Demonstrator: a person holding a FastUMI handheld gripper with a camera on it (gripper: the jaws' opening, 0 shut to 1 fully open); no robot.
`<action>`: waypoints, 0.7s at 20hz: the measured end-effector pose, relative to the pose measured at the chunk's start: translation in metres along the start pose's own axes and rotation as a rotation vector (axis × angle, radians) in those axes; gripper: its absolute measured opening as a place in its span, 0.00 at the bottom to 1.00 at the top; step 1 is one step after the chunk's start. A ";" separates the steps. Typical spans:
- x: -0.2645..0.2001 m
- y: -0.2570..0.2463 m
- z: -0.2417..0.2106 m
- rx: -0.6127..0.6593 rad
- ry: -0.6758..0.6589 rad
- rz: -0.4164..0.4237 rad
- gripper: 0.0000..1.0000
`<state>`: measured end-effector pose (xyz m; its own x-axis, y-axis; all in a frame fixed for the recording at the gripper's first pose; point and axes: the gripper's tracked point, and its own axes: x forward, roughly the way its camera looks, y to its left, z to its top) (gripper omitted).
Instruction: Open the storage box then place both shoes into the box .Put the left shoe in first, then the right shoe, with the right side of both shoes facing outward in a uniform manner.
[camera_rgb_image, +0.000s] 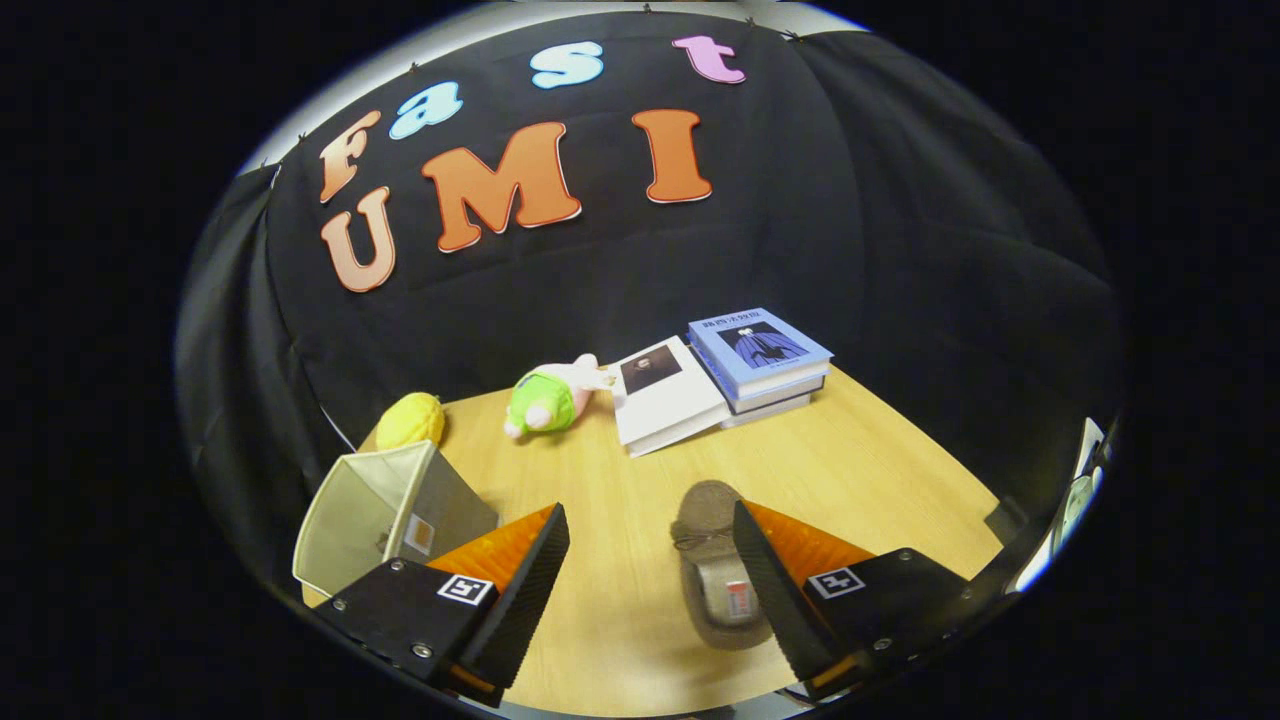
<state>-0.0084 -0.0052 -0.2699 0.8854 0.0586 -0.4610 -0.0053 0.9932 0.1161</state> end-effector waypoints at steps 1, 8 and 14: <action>0.000 -0.008 -0.007 -0.005 0.009 -0.003 0.98; 0.008 -0.045 -0.048 -0.051 0.071 -0.035 0.99; 0.028 -0.069 -0.084 -0.071 0.150 -0.073 0.99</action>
<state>-0.0227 -0.0635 -0.3650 0.8055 -0.0049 -0.5926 0.0188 0.9997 0.0173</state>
